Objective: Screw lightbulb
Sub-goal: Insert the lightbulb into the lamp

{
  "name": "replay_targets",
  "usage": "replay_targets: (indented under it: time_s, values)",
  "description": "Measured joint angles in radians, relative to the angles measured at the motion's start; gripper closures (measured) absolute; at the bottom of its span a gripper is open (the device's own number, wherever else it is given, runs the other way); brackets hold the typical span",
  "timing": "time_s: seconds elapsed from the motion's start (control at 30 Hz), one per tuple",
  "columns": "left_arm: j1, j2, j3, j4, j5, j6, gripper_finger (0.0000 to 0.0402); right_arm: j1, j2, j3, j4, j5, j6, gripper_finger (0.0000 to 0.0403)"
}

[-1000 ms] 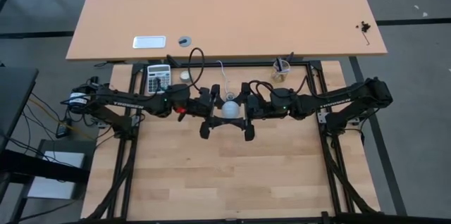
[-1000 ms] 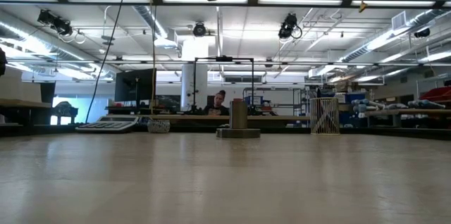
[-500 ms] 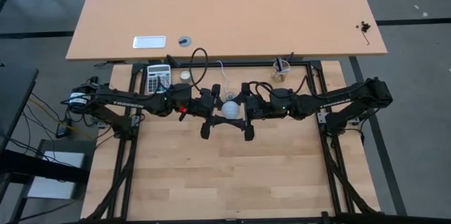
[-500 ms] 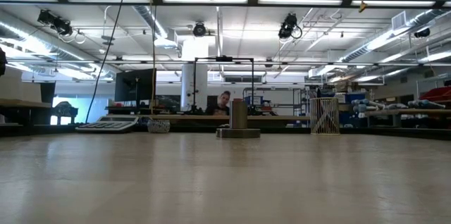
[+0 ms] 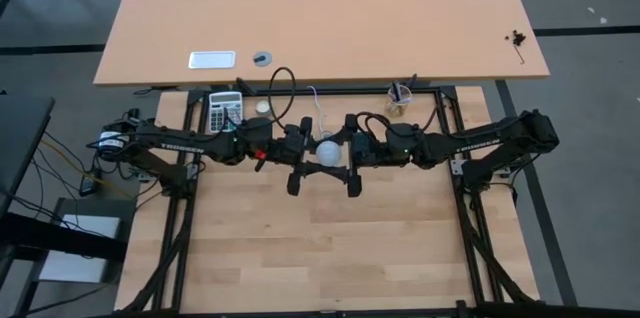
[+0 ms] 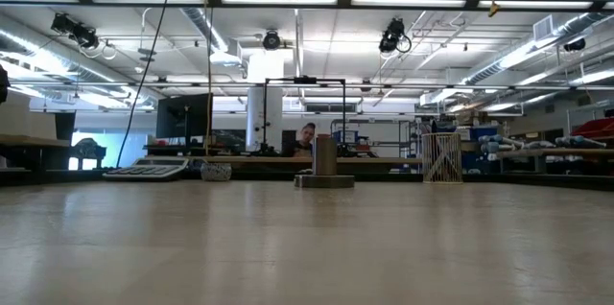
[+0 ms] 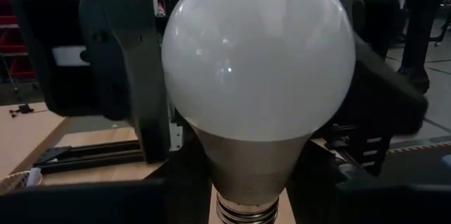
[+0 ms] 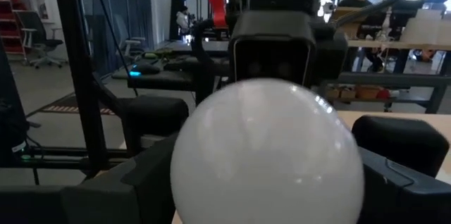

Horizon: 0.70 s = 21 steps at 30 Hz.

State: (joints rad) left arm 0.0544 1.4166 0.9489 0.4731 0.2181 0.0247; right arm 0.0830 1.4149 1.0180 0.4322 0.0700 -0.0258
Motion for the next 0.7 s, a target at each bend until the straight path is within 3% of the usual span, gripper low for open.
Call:
replay_targets:
  time_s: [0.43, 0.7]
  values:
    - [0.002, 0.011, -0.081, 0.084, -0.05, -0.007, 0.0269, 0.004, -0.037, 0.001, 0.058, -0.019, -0.032, 0.0102]
    - [0.053, 0.002, -0.131, 0.107, -0.061, -0.005, 0.0269, -0.014, -0.118, 0.001, -0.014, -0.008, -0.065, 0.0136]
